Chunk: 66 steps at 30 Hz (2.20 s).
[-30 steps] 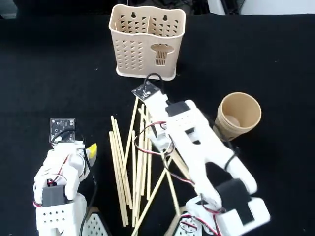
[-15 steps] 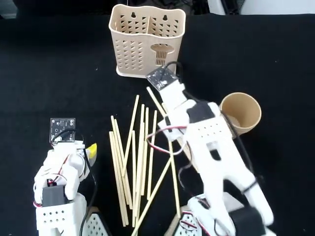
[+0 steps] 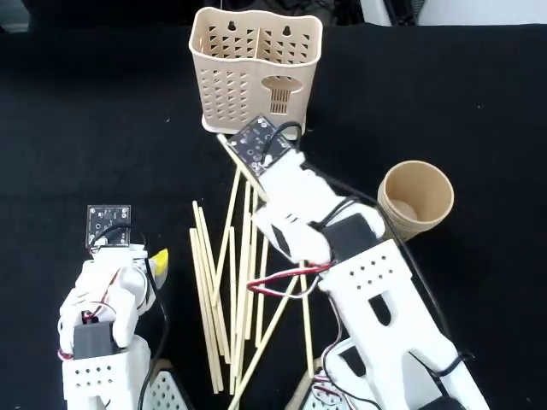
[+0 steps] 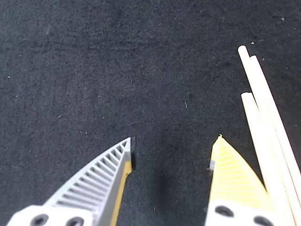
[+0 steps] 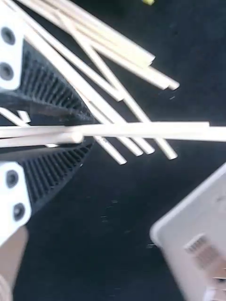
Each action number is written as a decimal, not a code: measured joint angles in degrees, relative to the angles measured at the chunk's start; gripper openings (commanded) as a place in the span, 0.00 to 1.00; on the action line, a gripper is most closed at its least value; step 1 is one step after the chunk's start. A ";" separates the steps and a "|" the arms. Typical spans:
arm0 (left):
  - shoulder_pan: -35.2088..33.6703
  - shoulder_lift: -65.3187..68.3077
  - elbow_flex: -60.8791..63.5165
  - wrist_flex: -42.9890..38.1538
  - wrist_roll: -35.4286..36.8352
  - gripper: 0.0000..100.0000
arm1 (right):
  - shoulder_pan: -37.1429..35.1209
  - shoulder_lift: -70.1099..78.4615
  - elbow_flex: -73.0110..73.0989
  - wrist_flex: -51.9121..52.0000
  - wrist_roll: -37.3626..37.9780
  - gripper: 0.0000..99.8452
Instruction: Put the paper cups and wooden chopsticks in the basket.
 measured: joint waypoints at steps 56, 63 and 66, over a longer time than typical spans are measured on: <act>0.00 0.00 0.00 0.00 0.00 0.27 | 3.69 -4.31 -4.57 -1.58 -9.49 0.01; 0.00 0.00 0.00 0.00 0.00 0.27 | -0.62 -4.13 12.84 -11.34 -15.91 0.01; 0.00 0.00 0.00 0.00 0.00 0.27 | -2.29 -3.87 12.84 -11.60 -16.35 0.01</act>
